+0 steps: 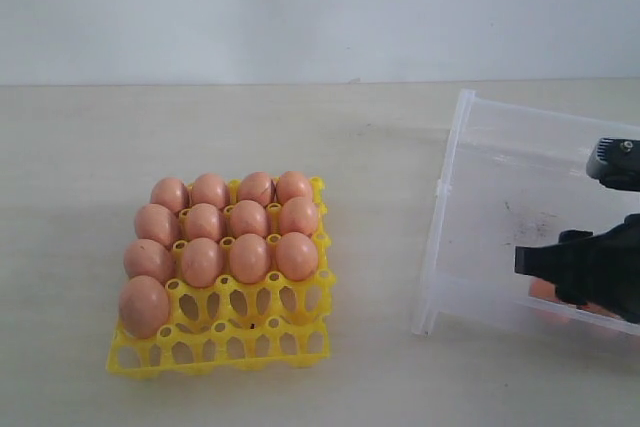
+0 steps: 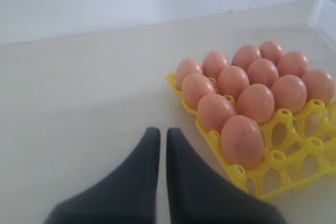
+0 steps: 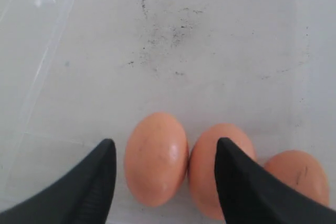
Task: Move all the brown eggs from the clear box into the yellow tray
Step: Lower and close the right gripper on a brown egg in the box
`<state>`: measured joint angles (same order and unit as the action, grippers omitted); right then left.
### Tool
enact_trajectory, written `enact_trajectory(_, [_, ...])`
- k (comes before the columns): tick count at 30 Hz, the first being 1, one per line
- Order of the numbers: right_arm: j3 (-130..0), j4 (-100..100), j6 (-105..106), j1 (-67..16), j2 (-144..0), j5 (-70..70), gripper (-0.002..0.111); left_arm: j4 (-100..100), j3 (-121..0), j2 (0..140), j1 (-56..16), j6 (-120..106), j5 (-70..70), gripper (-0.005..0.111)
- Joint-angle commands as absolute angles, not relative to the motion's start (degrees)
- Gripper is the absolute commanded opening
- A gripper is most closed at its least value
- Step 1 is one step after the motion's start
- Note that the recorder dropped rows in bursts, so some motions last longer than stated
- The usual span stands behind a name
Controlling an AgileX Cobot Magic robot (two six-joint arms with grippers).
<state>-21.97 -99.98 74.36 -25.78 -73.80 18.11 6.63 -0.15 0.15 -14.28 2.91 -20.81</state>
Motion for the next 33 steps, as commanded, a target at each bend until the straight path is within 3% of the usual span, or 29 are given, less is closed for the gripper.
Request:
enact_trajectory(1, [-24.35, -99.95, 74.98, -25.53, -79.56, 17.14, 0.047, 6.72, 0.00, 0.00, -14.54, 3.36, -20.62, 0.004])
enact_trajectory(12, [-28.90, -99.95, 75.00, -24.46, -90.90, 14.99, 0.045, 6.72, 0.00, 0.00, -14.54, 3.36, -20.62, 0.004])
enact_trajectory(14, [-29.56, -99.95, 75.00, -24.22, -91.91, 12.89, 0.035, 6.72, 0.00, 0.00, -14.54, 3.36, -20.62, 0.004])
enact_trajectory(18, [-31.68, -99.95, 77.44, -24.22, -93.06, 5.83, -0.001, 6.72, 0.00, 0.00, -14.54, 3.36, -20.62, 0.004])
enact_trajectory(33, [-43.69, -99.95, 78.66, -34.53, -105.93, 2.16, 0.000, 6.72, 0.00, 0.00, -14.54, 3.36, -20.62, 0.004])
